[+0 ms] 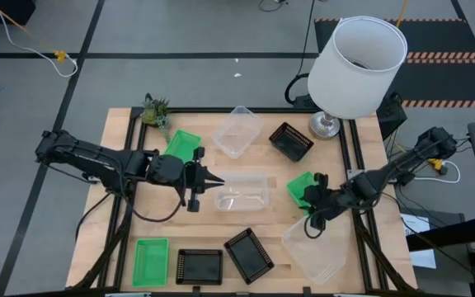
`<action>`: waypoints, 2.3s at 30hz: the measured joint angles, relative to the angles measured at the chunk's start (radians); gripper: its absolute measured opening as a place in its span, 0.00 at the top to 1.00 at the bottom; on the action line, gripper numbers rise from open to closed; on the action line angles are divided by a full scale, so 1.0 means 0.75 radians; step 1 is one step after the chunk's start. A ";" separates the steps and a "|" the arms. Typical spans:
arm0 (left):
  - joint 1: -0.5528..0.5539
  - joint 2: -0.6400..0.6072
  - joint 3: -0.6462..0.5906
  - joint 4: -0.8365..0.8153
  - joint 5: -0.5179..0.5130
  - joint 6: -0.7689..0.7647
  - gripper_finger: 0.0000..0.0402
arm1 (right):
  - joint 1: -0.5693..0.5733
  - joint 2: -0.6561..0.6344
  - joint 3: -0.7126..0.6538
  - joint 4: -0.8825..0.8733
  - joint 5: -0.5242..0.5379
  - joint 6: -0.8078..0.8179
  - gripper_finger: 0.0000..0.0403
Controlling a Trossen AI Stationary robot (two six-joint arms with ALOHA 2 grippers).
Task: Stack baskets by color
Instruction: Stack the middle right green bin on the bottom left green bin
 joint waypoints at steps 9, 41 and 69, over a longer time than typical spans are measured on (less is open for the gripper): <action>0.010 0.053 -0.002 0.023 -0.001 0.056 0.91 | -0.083 0.000 -0.092 0.123 0.001 -0.019 0.67; 0.027 0.115 -0.001 0.082 0.002 0.105 0.91 | -0.246 0.209 -0.165 0.318 -0.067 -0.244 0.97; 0.027 0.204 0.001 0.286 0.002 0.243 0.86 | -0.219 -0.001 -0.085 0.259 -0.106 -0.501 1.00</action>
